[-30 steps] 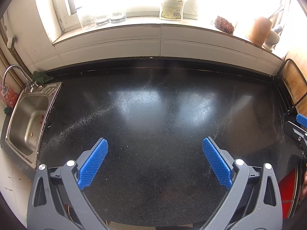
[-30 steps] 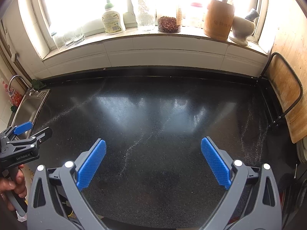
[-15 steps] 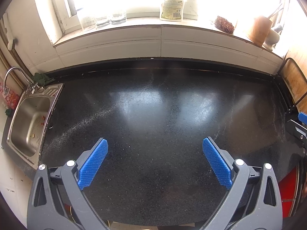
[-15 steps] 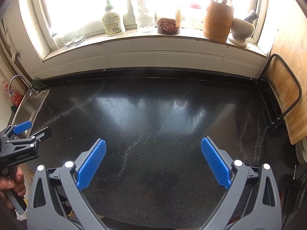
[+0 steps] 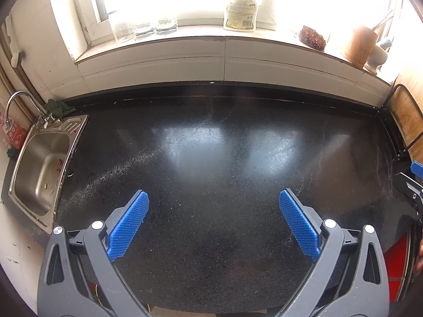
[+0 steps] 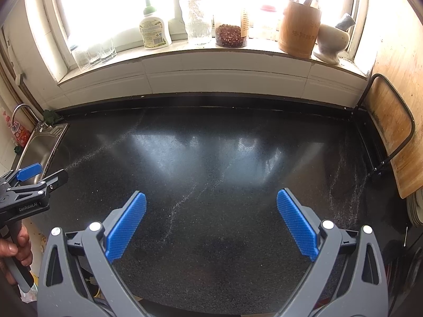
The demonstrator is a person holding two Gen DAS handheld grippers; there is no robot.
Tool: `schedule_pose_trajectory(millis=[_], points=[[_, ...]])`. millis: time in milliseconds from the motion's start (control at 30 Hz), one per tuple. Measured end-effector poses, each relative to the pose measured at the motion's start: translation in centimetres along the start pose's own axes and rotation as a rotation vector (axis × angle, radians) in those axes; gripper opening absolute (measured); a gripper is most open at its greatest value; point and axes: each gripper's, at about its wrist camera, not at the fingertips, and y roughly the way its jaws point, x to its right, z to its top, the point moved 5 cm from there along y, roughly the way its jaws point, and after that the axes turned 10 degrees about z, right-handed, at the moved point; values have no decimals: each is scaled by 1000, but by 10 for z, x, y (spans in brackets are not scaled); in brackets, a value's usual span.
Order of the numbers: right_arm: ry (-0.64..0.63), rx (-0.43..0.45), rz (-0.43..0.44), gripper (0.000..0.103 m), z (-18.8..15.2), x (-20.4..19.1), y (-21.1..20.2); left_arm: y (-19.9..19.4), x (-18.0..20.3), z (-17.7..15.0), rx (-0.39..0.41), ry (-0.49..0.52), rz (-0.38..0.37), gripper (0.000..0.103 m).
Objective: Collect trash
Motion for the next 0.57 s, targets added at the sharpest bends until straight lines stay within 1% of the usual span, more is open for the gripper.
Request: schedule_pose_trajectory(millis=[67, 267, 367, 567], points=[[0, 1, 1, 96, 0, 0, 0, -1, -1, 0, 7, -1, -4, 96], [7, -3, 0, 96, -1, 1, 2, -2, -1, 0, 29, 21, 28, 96], [16, -6, 1, 96, -2, 2, 3, 0, -1, 0, 24, 28, 35, 96], [29, -18, 5, 96, -6, 6, 9, 8, -2, -1, 9, 31, 23, 96]])
